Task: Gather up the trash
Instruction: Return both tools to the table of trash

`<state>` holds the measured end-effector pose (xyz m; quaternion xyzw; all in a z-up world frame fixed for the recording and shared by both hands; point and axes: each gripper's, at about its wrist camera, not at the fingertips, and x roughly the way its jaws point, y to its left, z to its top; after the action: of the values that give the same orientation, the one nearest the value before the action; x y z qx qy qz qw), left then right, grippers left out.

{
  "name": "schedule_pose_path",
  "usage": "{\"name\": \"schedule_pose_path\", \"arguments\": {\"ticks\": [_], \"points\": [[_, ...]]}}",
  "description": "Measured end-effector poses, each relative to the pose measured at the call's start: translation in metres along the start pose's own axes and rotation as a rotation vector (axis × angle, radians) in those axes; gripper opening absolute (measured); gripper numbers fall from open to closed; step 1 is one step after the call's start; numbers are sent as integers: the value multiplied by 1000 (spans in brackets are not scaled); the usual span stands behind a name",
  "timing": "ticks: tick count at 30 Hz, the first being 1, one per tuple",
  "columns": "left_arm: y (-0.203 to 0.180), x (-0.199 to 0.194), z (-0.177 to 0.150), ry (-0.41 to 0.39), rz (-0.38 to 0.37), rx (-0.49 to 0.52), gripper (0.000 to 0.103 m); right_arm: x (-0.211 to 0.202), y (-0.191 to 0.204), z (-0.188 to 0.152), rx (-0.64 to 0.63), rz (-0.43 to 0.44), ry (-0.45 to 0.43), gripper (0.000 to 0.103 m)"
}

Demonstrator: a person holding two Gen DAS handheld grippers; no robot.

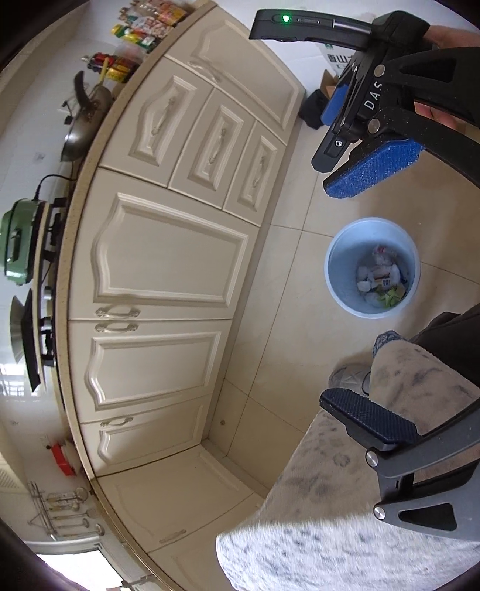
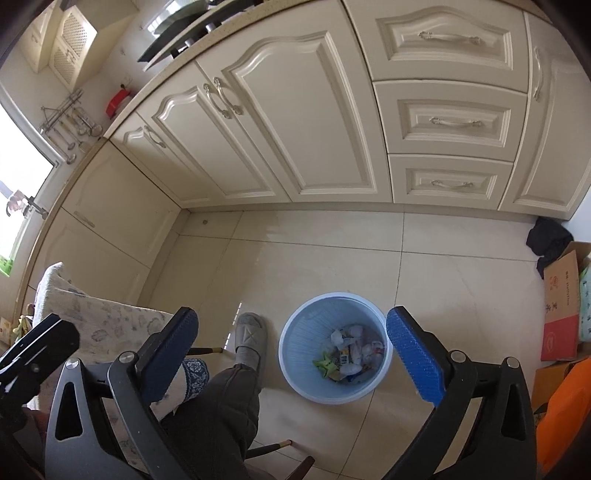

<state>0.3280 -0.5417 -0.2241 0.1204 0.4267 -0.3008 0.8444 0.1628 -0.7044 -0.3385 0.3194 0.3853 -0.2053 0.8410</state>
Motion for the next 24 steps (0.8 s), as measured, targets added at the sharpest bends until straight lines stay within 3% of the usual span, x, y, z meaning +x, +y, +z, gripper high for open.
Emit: {"name": "schedule_pose_path", "arguments": {"ticks": [9,17,24], "points": [[56,-112,-43,-117,18,-62,102,-40,60,0,-81,56,-59,103],[129,-225,-94,-261,75,-150,102,-82,157,-5,-240,146,-119,103],[186,-300,-142,-351,154,-237,102,-104,245,-20,-362,226,-158,103]]}}
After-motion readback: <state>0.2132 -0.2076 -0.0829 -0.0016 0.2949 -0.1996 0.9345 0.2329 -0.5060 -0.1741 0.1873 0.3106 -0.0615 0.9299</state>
